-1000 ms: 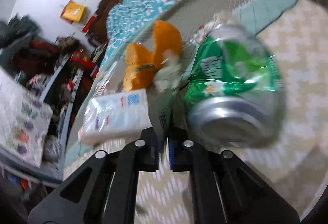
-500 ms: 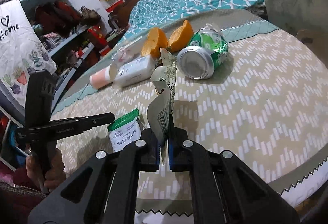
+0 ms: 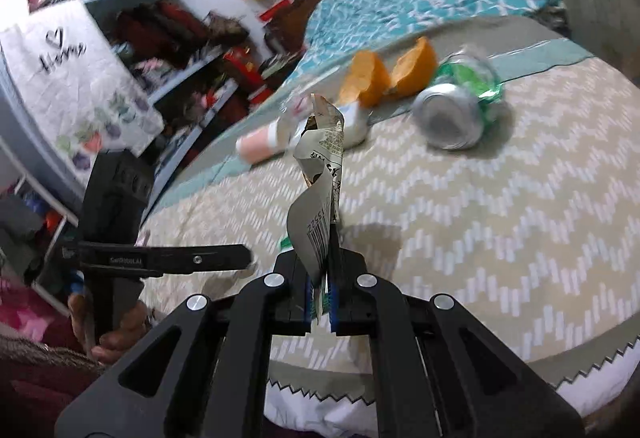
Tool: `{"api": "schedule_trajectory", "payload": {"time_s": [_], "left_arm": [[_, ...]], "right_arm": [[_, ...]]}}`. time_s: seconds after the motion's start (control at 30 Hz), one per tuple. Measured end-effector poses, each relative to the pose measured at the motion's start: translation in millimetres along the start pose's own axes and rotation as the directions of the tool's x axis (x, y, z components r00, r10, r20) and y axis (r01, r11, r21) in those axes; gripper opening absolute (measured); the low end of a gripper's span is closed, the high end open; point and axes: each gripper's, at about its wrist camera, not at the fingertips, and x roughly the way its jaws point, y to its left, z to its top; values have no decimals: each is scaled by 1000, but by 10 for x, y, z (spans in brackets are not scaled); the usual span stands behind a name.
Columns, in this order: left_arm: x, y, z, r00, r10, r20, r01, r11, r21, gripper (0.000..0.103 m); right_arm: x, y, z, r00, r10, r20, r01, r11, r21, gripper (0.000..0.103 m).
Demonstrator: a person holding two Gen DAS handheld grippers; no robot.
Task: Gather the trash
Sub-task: 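Grasp the torn snack wrapper with the right tool while the left tool grasps the green-white packet, then carry both wrappers to the beige bin and open both tools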
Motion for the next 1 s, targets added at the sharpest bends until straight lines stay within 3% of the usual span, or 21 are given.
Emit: {"api": "schedule_trajectory", "payload": {"time_s": [0.07, 0.13, 0.33, 0.37, 0.4, 0.43, 0.5, 0.63, 0.8, 1.0], "left_arm": [[100, -15, 1, 1000, -20, -22, 19, 1000, -12, 59], [118, -43, 26, 1000, -21, -17, 20, 1000, -7, 60], [259, -98, 141, 997, -70, -24, 69, 997, -20, 57], [316, -127, 167, 997, -70, -32, 69, 997, -16, 42], [370, -134, 189, 997, -67, -49, 66, 998, -19, 18], [441, -136, 203, 995, -65, -73, 63, 998, -30, 9], [480, -125, 215, 994, -71, -81, 68, 997, -45, 1], [354, -290, 311, 995, -91, -42, 91, 996, 1, 1], [408, -711, 562, 995, -94, -32, 97, 989, 111, 1], [909, -1363, 743, 989, -65, -130, 98, 960, 264, 1]], "right_arm": [[162, -137, -62, 997, -23, -77, 28, 998, 63, 8], [172, -254, -75, 997, 23, -72, -13, 991, 131, 8], [187, -359, -119, 996, 67, -64, -54, 981, 187, 9], [189, -388, -138, 995, 81, -62, -67, 977, 203, 9], [180, -451, -144, 994, 93, -61, -78, 974, 213, 9], [158, -461, -151, 994, 100, -53, -86, 972, 219, 9], [16, -469, -130, 995, 103, 2, -101, 975, 199, 9], [-391, -556, 16, 986, 70, 149, -94, 982, 165, 8], [-520, -912, -22, 987, -3, 162, -35, 972, 234, 8], [-842, -1225, -139, 973, -93, 212, 31, 960, 278, 8]]}}
